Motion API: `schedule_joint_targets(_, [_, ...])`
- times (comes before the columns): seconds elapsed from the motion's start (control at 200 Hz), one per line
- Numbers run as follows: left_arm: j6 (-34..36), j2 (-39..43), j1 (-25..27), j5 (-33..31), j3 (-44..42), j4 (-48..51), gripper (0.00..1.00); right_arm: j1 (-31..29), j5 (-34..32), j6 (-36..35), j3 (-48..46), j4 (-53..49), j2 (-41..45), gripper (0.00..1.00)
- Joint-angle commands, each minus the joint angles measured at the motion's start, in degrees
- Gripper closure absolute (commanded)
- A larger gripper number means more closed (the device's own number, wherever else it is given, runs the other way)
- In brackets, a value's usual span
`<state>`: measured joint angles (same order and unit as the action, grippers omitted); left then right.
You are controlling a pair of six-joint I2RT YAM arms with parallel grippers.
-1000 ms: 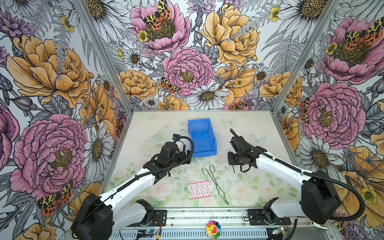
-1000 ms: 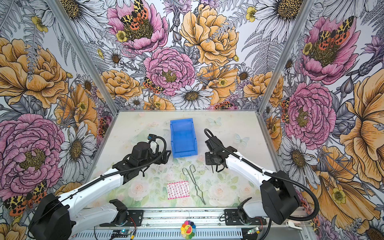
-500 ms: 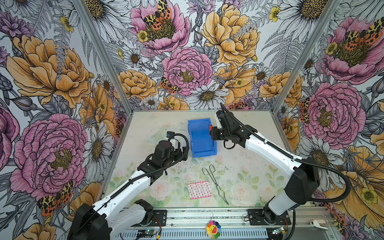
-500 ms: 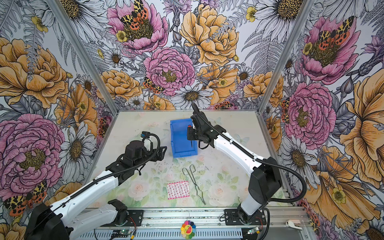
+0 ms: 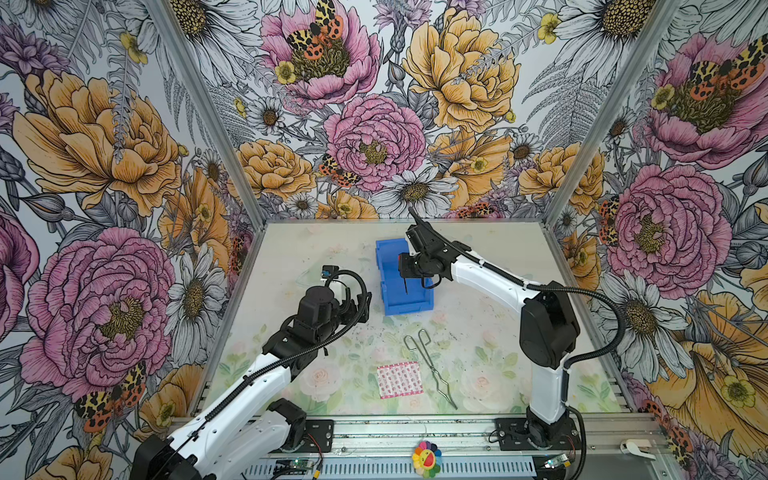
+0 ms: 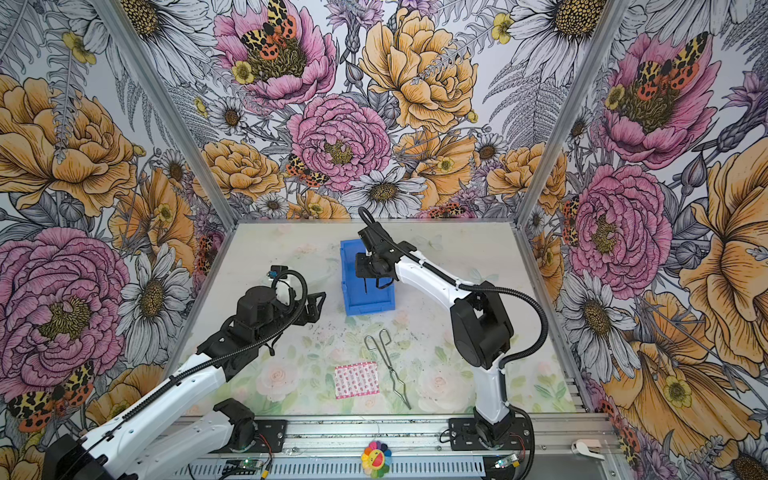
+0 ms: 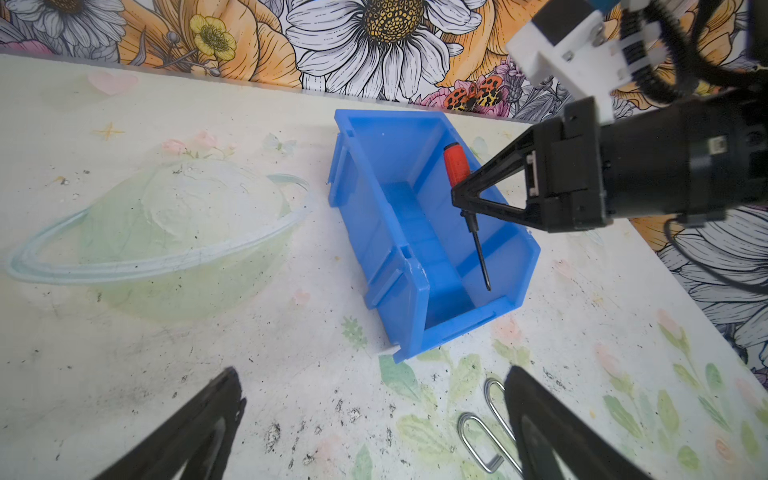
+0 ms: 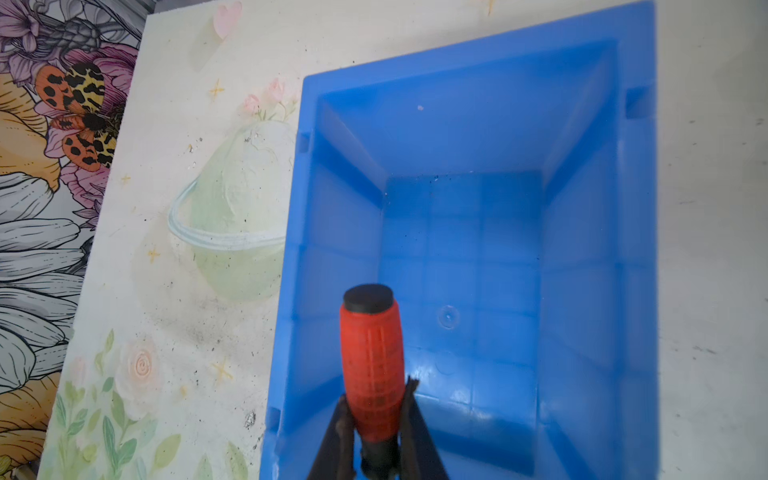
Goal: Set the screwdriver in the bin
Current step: 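Carry the screwdriver with the right gripper over the blue bin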
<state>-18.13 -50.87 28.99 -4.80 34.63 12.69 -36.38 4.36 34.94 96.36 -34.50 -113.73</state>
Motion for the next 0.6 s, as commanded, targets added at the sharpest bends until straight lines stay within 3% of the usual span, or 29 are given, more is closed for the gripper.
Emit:
schedule_joint_targets(0.0, [-1.1, 1.9, -0.6, -1.3, -1.0, 1.4, 0.01, -0.4, -0.6, 0.2, 3.4, -0.3, -3.3, 1.0])
schedule_joint_targets(0.596, [-1.6, 3.6, -0.7, -1.7, -1.7, 1.7, 0.01, 0.0, -4.1, -4.0, 10.2, -0.4, -13.3, 1.0])
